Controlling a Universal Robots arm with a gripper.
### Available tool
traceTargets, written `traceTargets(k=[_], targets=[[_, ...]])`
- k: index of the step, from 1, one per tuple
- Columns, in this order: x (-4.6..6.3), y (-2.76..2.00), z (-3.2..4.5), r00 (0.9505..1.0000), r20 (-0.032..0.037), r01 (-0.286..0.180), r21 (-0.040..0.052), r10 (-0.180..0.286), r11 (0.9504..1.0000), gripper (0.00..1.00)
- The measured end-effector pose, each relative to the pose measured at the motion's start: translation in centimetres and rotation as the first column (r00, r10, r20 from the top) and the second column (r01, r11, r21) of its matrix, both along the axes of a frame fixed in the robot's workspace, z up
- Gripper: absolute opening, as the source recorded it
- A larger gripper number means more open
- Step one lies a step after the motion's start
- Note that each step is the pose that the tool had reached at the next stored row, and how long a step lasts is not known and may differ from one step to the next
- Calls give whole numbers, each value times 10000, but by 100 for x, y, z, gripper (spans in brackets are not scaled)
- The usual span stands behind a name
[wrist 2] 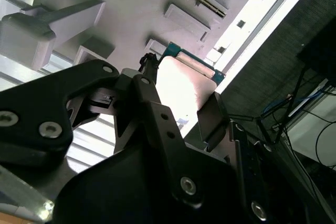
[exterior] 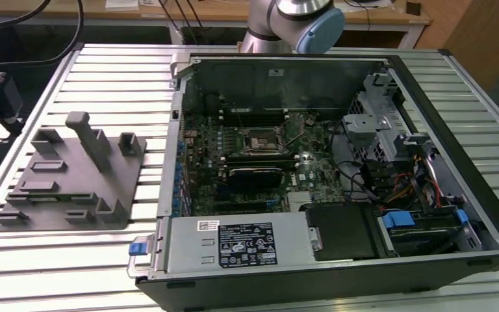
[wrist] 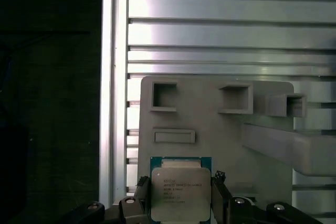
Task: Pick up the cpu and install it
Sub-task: 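Pick up the cpu and move it towards the insertion slot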
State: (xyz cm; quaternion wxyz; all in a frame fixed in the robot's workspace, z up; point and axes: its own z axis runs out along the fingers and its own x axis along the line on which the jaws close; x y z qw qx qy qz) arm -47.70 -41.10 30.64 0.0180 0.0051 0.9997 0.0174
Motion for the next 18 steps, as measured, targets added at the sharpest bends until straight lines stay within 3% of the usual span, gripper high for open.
traceTargets(k=[18], targets=[[0, 2, 256, 10000, 0, -1, 0, 1, 10000, 55]])
